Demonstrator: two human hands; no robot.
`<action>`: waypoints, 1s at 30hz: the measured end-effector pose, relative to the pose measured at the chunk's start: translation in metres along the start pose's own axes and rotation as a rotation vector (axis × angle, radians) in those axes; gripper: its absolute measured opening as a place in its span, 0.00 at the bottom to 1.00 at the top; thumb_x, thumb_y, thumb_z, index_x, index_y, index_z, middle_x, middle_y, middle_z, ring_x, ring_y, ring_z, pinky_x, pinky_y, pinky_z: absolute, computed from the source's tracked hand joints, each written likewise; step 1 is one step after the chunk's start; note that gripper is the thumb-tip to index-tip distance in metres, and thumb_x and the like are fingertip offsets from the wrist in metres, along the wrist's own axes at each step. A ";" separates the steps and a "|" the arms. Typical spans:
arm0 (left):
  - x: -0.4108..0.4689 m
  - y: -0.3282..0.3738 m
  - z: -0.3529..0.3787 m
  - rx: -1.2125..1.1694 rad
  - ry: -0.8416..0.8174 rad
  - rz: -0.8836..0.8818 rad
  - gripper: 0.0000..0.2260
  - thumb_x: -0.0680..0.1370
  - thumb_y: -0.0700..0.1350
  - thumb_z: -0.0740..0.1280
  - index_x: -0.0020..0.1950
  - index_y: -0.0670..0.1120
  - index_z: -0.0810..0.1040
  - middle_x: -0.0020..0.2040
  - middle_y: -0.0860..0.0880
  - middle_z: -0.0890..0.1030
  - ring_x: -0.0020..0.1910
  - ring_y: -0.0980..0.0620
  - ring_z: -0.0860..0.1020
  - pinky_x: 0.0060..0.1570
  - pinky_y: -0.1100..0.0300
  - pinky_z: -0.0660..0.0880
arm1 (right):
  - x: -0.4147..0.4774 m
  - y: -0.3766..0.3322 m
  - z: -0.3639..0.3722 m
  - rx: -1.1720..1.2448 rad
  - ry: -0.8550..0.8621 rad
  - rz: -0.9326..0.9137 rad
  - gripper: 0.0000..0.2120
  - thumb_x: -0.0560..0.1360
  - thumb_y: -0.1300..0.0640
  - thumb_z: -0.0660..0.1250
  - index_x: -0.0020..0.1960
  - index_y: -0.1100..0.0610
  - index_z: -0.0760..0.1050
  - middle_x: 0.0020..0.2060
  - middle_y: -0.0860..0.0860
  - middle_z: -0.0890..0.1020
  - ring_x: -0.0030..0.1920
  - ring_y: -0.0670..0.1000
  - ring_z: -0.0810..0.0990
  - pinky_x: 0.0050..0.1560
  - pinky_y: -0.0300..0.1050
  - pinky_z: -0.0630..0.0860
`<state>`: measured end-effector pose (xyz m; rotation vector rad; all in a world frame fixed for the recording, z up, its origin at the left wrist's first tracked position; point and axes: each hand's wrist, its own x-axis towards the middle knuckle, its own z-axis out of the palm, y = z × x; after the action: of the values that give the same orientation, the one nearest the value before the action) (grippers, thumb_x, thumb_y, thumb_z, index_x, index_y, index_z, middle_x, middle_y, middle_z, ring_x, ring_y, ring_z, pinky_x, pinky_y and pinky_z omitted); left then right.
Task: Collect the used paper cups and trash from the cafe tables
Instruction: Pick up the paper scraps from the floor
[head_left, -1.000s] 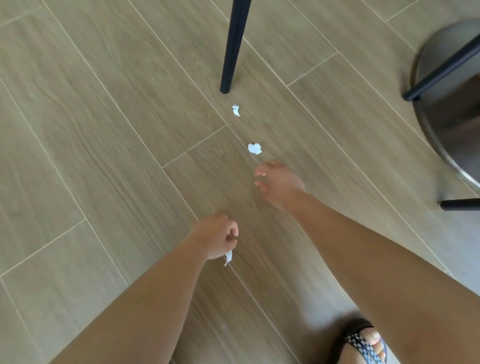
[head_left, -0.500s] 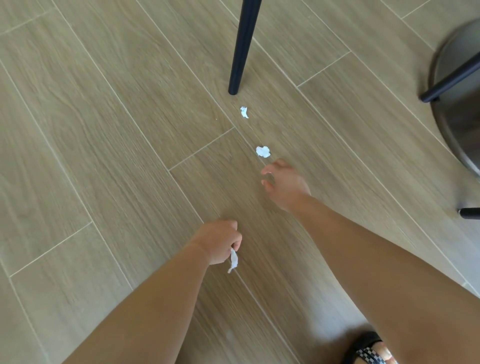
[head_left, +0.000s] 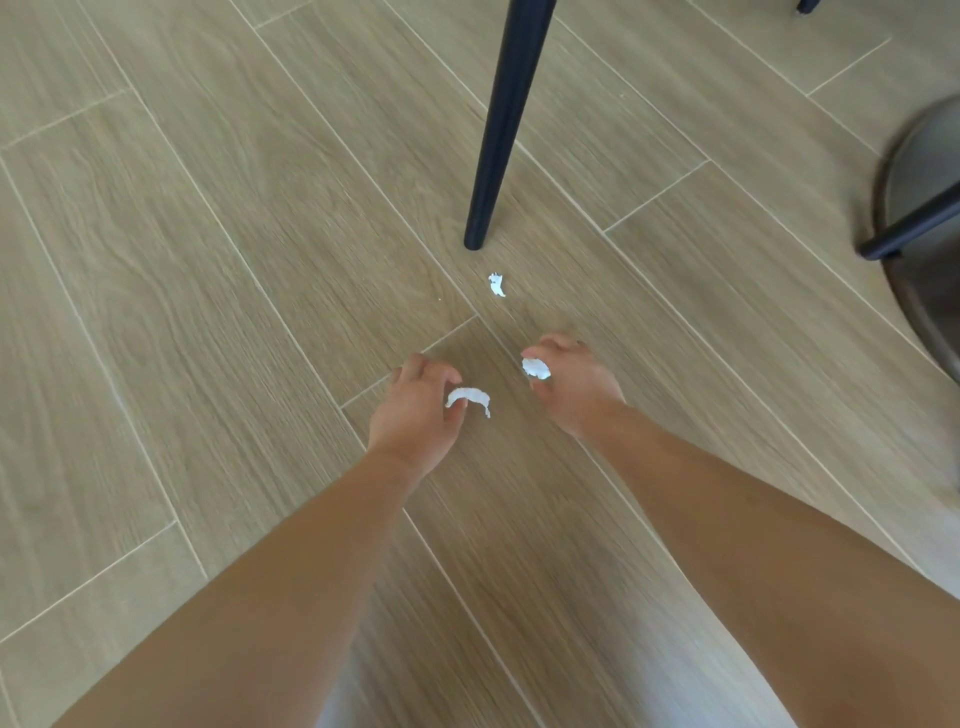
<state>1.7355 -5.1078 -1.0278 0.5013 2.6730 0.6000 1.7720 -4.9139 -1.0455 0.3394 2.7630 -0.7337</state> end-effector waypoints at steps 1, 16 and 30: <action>0.000 -0.002 0.003 0.109 -0.021 0.031 0.17 0.76 0.51 0.63 0.64 0.50 0.68 0.66 0.49 0.66 0.65 0.48 0.65 0.57 0.53 0.71 | 0.001 0.002 0.003 0.001 -0.005 -0.016 0.14 0.74 0.63 0.61 0.57 0.53 0.74 0.58 0.49 0.73 0.57 0.52 0.72 0.45 0.45 0.73; 0.007 -0.020 0.019 0.372 -0.352 0.013 0.38 0.76 0.60 0.60 0.74 0.56 0.37 0.76 0.49 0.36 0.75 0.44 0.38 0.72 0.42 0.53 | 0.075 -0.026 -0.004 -0.011 0.188 -0.113 0.18 0.76 0.58 0.62 0.65 0.55 0.66 0.62 0.50 0.72 0.60 0.51 0.71 0.43 0.43 0.70; 0.018 -0.012 0.006 0.444 -0.190 0.079 0.13 0.79 0.47 0.60 0.64 0.51 0.66 0.68 0.48 0.64 0.66 0.46 0.66 0.49 0.54 0.74 | 0.036 -0.016 0.014 -0.018 0.003 -0.056 0.12 0.75 0.65 0.59 0.55 0.55 0.74 0.55 0.50 0.72 0.54 0.51 0.72 0.46 0.44 0.74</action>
<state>1.7190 -5.1086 -1.0427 0.7430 2.6065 -0.0318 1.7365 -4.9296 -1.0612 0.2602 2.7901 -0.7218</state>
